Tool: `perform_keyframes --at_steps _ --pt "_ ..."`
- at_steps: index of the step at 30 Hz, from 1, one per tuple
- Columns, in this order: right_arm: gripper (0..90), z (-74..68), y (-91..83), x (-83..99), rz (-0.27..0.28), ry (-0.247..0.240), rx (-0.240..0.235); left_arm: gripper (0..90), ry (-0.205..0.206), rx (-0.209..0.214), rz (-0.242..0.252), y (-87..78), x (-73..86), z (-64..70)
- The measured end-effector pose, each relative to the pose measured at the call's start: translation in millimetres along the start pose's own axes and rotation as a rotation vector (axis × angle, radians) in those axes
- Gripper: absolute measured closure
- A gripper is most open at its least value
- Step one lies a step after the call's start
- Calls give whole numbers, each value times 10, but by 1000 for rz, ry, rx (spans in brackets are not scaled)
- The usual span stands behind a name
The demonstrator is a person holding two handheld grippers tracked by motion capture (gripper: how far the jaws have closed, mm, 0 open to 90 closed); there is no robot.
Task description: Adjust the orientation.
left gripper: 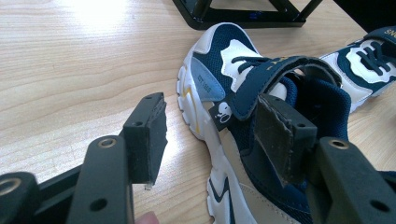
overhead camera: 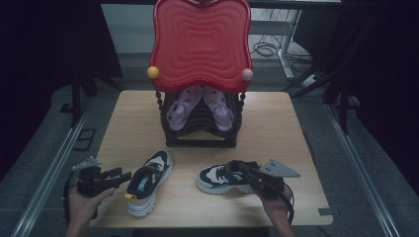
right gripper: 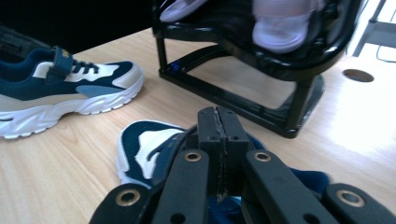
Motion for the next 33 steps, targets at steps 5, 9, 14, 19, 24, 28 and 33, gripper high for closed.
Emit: perform_keyframes --at_steps 5,9,14,19,24,28,33 --pt "900 185 -112 -12 22 24 31 437 0 1 3 -6 -4 -2" --pt "900 322 -165 10 28 39 57 437 0 1 2 -5 -3 -3" --pt "900 461 -195 59 31 56 77 436 0 0 2 -5 -3 -10" --pt "900 599 -183 159 15 75 84 437 2 0 -1 -1 0 -13" --pt "900 706 -132 287 -3 91 84 435 2 -2 -2 2 2 -20" --pt "900 786 -95 395 -17 104 86 435 0 -3 -2 7 4 -24" --pt "900 819 -21 503 -32 109 61 435 1 -4 -5 11 7 -21"
Point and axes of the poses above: each handheld gripper's, and its own axes: y roughly forward along the jaws, x roughly out of its underside, z roughly to its right, the point moved 9 cm from there along y, roughly forward along the jaws, and after that the axes turned 12 degrees about -y, right-handed, at the moved point
